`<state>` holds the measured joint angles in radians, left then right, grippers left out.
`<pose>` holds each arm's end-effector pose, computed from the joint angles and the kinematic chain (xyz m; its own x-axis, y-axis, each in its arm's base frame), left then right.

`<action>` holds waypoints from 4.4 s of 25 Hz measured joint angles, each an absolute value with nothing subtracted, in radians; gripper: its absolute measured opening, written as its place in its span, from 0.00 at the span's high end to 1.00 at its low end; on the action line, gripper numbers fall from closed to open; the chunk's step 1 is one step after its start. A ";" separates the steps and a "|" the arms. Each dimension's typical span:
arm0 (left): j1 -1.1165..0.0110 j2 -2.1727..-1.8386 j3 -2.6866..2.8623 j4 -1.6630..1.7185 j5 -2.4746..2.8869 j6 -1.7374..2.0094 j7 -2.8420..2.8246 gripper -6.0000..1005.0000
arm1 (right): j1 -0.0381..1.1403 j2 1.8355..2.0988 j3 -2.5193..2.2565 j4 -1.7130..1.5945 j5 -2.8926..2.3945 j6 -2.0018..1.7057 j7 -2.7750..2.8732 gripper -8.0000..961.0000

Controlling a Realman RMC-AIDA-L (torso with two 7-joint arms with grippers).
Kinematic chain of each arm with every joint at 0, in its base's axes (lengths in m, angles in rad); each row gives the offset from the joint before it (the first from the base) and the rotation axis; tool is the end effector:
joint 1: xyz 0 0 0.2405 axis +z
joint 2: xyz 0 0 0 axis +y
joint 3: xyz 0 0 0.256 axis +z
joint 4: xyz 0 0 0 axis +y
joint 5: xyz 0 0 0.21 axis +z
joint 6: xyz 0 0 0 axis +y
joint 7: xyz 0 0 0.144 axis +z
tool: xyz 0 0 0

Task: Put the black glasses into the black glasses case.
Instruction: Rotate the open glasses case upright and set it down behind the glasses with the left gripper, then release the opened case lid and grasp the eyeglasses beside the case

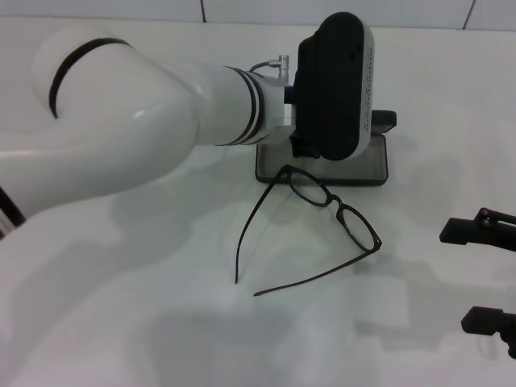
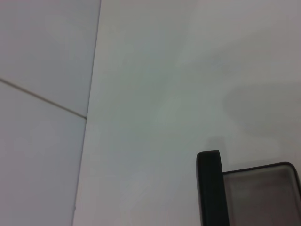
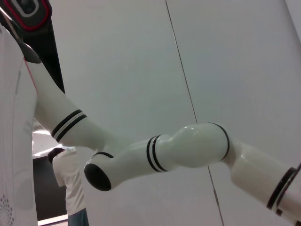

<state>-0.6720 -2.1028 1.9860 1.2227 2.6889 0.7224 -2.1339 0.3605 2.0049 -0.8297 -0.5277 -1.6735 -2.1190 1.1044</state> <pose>-0.0986 0.3724 -0.1118 0.8711 -0.3155 -0.3764 -0.4675 -0.7675 -0.4386 0.2574 0.2302 0.0342 0.5935 -0.1434 -0.7920 -0.1232 -0.9886 0.0866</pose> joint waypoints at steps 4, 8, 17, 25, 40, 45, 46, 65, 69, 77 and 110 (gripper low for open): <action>-0.694 -2.103 1.986 1.194 2.690 0.722 -2.182 0.75 | 0.359 2.005 -0.830 -0.528 -1.673 -2.119 1.104 0.15; -0.712 -2.103 1.990 1.174 2.701 0.723 -2.224 0.75 | 0.353 2.006 -0.830 -0.528 -1.673 -2.119 1.104 0.15; -0.706 -2.100 1.999 1.196 2.701 0.730 -2.223 0.74 | 0.351 2.005 -0.830 -0.522 -1.674 -2.119 1.104 0.16; -0.658 -2.096 1.985 1.320 2.693 0.755 -2.224 0.68 | 0.343 2.002 -0.813 -0.529 -1.680 -2.041 1.146 0.17; -0.299 -2.088 1.506 1.799 1.795 0.981 -1.983 0.55 | 0.413 2.012 -1.067 -1.326 -2.033 -1.735 2.086 0.19; -0.235 -2.090 1.315 1.712 1.503 1.252 -1.906 0.56 | 0.638 2.014 -1.140 -1.356 -2.261 -1.770 2.371 0.24; -0.230 -2.090 1.291 1.681 1.462 1.301 -1.893 0.56 | 0.686 2.015 -1.143 -1.337 -2.296 -1.776 2.402 0.26; -0.231 -2.036 0.903 0.909 1.439 1.935 -1.355 0.58 | 1.110 2.024 -1.234 -0.798 -2.439 -1.556 2.447 0.43; -0.224 -2.040 0.898 0.838 1.484 1.937 -1.269 0.59 | 1.145 2.027 -1.283 -0.715 -2.424 -1.485 2.450 0.44; -0.202 -2.042 0.897 0.761 1.498 1.943 -1.203 0.60 | 1.180 2.028 -1.321 -0.588 -2.372 -1.418 2.455 0.47; -0.229 -2.058 0.894 0.672 1.536 1.935 -1.118 0.64 | 1.161 2.028 -1.541 -0.471 -2.178 -1.264 2.465 0.59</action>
<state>-0.2286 -2.0577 0.8942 0.6716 1.5356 1.9351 -1.1178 1.1608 2.0278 -1.5407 -0.4713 -2.1782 -1.2637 2.4650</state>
